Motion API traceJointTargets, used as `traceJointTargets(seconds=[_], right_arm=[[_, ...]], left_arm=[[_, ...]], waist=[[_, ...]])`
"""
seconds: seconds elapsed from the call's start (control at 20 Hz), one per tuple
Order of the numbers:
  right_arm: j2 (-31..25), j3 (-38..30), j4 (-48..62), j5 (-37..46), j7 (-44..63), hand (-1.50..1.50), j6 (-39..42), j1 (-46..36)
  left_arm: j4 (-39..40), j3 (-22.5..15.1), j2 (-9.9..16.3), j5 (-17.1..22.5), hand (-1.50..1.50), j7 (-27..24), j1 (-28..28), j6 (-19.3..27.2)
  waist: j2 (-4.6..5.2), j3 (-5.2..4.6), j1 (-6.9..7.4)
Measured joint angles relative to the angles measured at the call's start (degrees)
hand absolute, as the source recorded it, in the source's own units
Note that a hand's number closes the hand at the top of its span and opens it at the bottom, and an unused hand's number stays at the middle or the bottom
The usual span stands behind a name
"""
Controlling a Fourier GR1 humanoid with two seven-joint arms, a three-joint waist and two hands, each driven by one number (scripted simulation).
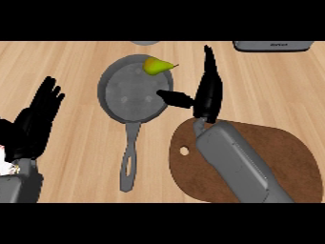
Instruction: Pick the pear from the cutting board and place it in the pan
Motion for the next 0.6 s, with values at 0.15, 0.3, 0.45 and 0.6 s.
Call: traceJointTargets(seconds=[0.15,0.3,0.45,0.6], right_arm=[[-1.0,2.5,-10.6,-2.5,-3.8,-1.5,0.7,9.3],[-3.5,5.1,-20.4,-2.5,-4.7,-1.5,2.2,17.3],[-4.9,5.7,-26.6,-1.3,-5.5,-1.5,3.4,23.1],[-6.3,6.4,-31.8,1.0,-5.2,-1.5,4.3,28.2]], left_arm=[[-0.8,0.1,0.0,0.0,0.0,0.4,0.6,0.0],[-1.2,-0.7,-0.9,-0.8,0.0,0.6,0.7,0.7],[-0.6,0.2,-0.5,-0.3,0.0,0.2,0.2,-0.5],[-0.8,-0.1,-1.1,-0.7,0.0,0.5,0.0,-0.6]], waist=[[-0.1,-0.01,-0.47],[-0.05,-0.03,-0.47],[0.08,-0.06,-0.12],[0.14,-0.08,0.06]])
